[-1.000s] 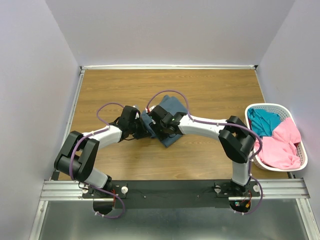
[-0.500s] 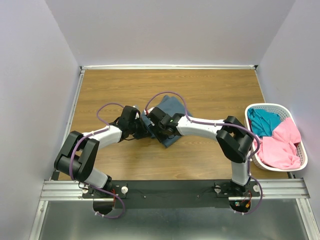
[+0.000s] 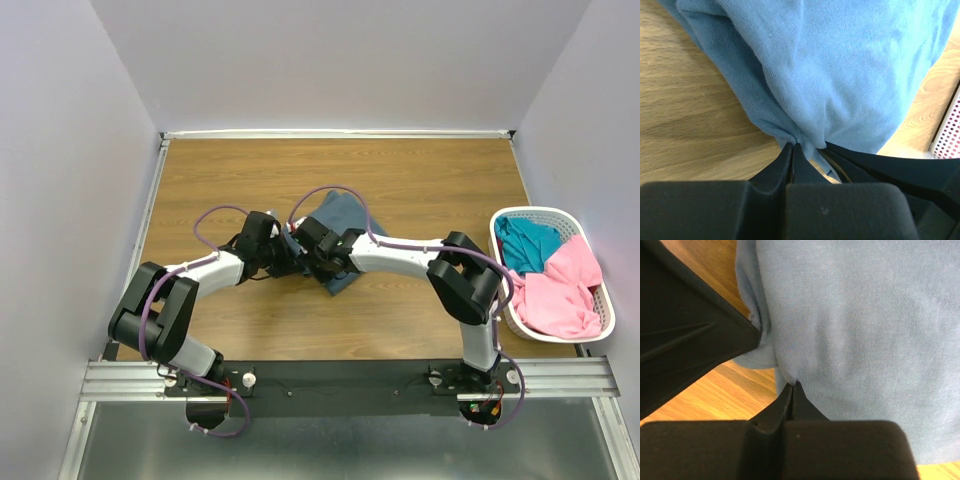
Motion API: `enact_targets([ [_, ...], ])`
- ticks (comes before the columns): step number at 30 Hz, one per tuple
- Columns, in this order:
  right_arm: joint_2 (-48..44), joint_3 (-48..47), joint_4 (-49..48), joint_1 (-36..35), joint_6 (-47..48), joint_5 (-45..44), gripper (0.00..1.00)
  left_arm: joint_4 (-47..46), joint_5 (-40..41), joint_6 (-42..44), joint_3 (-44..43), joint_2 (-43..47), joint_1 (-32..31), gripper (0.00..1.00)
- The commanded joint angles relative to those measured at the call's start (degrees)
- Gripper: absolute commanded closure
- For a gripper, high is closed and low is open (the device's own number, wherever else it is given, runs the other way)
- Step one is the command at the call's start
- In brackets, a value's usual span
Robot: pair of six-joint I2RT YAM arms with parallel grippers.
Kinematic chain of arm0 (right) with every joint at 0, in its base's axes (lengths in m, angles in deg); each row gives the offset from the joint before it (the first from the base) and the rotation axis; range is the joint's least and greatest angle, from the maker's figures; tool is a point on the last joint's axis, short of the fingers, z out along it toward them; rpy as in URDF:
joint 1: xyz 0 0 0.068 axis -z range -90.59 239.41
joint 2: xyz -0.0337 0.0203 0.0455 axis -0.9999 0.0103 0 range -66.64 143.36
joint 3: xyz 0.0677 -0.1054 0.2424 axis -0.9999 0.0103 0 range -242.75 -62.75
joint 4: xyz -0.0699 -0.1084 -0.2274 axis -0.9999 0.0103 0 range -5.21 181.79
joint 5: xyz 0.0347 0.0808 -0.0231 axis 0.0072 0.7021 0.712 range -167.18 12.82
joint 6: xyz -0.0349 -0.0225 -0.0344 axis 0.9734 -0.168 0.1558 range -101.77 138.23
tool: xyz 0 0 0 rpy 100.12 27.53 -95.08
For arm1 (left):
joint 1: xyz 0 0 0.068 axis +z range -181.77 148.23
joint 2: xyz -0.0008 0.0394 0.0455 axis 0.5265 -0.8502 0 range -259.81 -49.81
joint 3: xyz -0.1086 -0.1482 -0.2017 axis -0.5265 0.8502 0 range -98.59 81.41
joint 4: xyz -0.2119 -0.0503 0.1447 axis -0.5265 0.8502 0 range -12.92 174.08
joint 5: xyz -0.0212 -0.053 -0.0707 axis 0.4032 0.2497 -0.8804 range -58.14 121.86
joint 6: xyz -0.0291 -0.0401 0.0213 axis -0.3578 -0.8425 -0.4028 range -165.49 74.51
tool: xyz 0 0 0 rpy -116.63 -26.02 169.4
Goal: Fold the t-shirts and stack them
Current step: Fold the tshirt
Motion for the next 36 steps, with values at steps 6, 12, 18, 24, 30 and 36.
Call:
enact_targets([
  [6, -3.78, -4.17, -0.35, -0.51, -2.91, -1.33, 1.00, -1.33, -2.74, -2.58, 0.83, 3.26, -0.64, 1.00],
  [12, -5.45, -6.02, -0.27, -0.33, -4.49, -1.24, 1.00, -0.63, -2.57, -4.69, 0.04, 5.11, -1.17, 1.00],
  [18, -7.30, -6.11, -0.18, 0.11, -4.67, -1.86, 1.00, -0.54, -1.69, -7.68, -0.31, 6.43, -3.28, 1.00],
  [24, -7.65, -5.85, -0.35, 0.20, -5.02, -1.42, 1.00, -0.10, -2.21, -9.27, 0.12, 5.82, -6.44, 1.00],
  [30, -7.30, -5.06, -0.27, 0.20, -4.67, 1.91, 1.00, -1.94, -3.88, -10.84, 3.45, 2.04, -6.62, 1.00],
  [36, -7.04, -2.42, -0.35, 0.28, -5.19, 8.07, 0.99, -2.21, -0.11, -13.40, 5.84, 6.95, -6.53, 0.68],
])
